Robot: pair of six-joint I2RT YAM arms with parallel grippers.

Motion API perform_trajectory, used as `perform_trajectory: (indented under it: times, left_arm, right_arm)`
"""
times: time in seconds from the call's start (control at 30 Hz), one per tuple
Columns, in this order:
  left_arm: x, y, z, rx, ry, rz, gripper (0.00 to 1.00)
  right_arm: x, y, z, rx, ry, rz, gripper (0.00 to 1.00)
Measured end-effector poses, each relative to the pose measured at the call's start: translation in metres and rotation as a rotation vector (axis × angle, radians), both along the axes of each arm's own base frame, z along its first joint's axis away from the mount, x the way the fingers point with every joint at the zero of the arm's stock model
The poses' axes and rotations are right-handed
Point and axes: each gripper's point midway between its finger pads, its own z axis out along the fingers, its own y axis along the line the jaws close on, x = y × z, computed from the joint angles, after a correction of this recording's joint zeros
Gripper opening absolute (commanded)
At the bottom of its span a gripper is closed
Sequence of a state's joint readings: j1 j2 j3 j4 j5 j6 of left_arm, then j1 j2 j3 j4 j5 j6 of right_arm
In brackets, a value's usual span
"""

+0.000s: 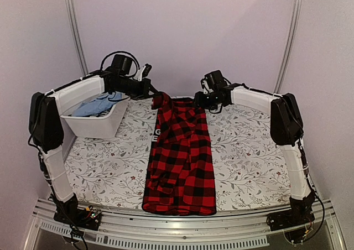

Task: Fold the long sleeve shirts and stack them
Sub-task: Fold the sleeve of the rectangle-folded shirt.

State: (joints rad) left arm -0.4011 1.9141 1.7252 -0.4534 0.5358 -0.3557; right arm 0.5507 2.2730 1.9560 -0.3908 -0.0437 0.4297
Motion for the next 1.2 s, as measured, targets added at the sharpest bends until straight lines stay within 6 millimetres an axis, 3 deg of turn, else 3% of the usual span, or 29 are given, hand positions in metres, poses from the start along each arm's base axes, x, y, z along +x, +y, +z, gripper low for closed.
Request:
perform_trajectory:
  times: [0.1,0.23,0.37,0.5,0.57,0.67,0.73,0.8,0.93,1.0,1.1,1.2]
  left_arm:
    - [-0.006,0.003,-0.015,0.04,0.046,0.033,0.0]
    - [-0.021,0.003,-0.012,0.042,0.052,0.033,0.0]
    - [-0.058,-0.019,-0.003,0.029,0.045,-0.051,0.0]
    - [-0.108,-0.059,-0.008,0.023,0.061,-0.196,0.0]
    - [-0.13,-0.072,-0.021,0.027,0.093,-0.255,0.0]
    - [-0.154,-0.08,-0.05,0.051,0.164,-0.31,0.0]
    - [-0.161,-0.082,-0.066,0.069,0.2,-0.329,0.0]
    - [-0.163,-0.084,-0.077,0.082,0.223,-0.338,0.03]
    - [-0.169,-0.09,-0.094,0.106,0.251,-0.359,0.3]
    - [-0.175,-0.094,-0.099,0.116,0.255,-0.381,0.43]
    - [-0.186,-0.102,-0.099,0.114,0.259,-0.417,0.55]
    - [-0.194,-0.108,-0.094,0.087,0.262,-0.455,0.56]
  right_arm:
    - [0.016,0.015,-0.022,0.016,0.011,0.032,0.5]
    - [0.029,0.031,-0.041,0.06,0.017,0.064,0.5]
    - [0.032,0.041,-0.059,0.112,0.038,0.075,0.5]
    - [0.025,0.045,-0.073,0.147,0.082,0.084,0.55]
    - [0.017,0.04,-0.083,0.142,0.103,0.077,0.6]
    - [-0.014,0.019,-0.101,0.097,0.173,0.057,0.65]
    - [-0.026,0.008,-0.093,0.082,0.177,0.044,0.67]
    - [-0.037,0.001,-0.07,0.087,0.16,0.044,0.69]
    - [-0.052,-0.004,-0.015,0.131,0.081,0.062,0.73]
    - [-0.068,-0.007,0.001,0.14,0.061,0.073,0.74]
    - [-0.099,-0.008,0.003,0.126,0.068,0.101,0.74]
    - [-0.132,-0.005,-0.011,0.094,0.103,0.132,0.74]
